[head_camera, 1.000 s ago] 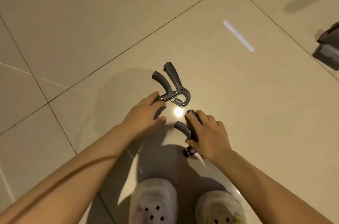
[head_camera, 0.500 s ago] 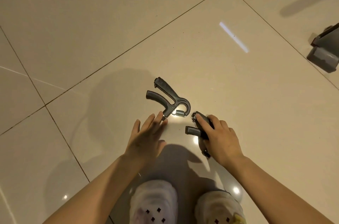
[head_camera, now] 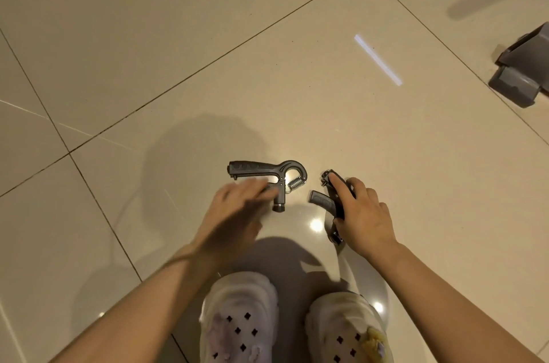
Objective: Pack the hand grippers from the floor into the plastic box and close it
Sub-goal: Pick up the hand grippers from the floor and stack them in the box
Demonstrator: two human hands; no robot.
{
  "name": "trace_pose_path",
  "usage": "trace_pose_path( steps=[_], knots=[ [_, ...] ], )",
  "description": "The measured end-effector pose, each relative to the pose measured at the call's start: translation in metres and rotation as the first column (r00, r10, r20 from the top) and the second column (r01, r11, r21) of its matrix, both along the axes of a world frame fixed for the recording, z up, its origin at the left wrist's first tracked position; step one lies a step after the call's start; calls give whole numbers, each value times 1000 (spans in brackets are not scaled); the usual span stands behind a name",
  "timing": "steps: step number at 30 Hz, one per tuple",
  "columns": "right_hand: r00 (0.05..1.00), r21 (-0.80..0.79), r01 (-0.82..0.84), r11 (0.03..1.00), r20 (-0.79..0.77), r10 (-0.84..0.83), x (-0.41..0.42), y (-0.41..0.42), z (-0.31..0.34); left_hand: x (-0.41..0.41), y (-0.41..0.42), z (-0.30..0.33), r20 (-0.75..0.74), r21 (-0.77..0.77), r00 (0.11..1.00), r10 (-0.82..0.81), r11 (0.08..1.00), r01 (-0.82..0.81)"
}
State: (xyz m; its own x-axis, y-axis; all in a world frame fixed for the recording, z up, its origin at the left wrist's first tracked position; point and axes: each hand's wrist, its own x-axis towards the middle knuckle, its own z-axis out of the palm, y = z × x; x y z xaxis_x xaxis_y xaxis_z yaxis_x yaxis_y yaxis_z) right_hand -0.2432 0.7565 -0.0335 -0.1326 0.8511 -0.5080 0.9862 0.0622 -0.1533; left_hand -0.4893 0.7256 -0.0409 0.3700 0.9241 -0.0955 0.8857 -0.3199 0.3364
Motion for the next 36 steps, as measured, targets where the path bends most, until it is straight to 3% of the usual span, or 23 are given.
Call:
trace_pose_path(
  steps=[3, 6, 13, 19, 25, 31, 36],
  knots=[
    [1000, 21, -21, 1000, 7, 21, 1, -2, -1, -24, 21, -4, -97, -128, 955, 282, 948, -293],
    [1000, 27, -25, 999, 12, 24, 2, -4, -3, -38, 24, -12, -160, -300, 952, 259, 906, -297],
    [999, 31, 4, 1000, -36, -3, -1, -1, -2, -32, 20, -21, 44, -248, 930, 364, 906, -343],
    [990, 135, -110, 985, -69, 120, -21, 16, -8, -19, 12, -12, 146, -127, 881, 450, 892, -435],
    [981, 123, -192, 974, 19, 191, -22, 24, 8, -17, -1, 13, 158, -15, 938, 310, 950, -311],
    [990, 200, -138, 970, -5, 142, -10, 21, 65, -7, 13, 68, 190, -13, 976, 109, 994, -108],
    [979, 383, -132, 914, -96, 182, 1, 1, 130, 9, 10, 129, 146, 59, 989, 19, 998, -28]
  ],
)
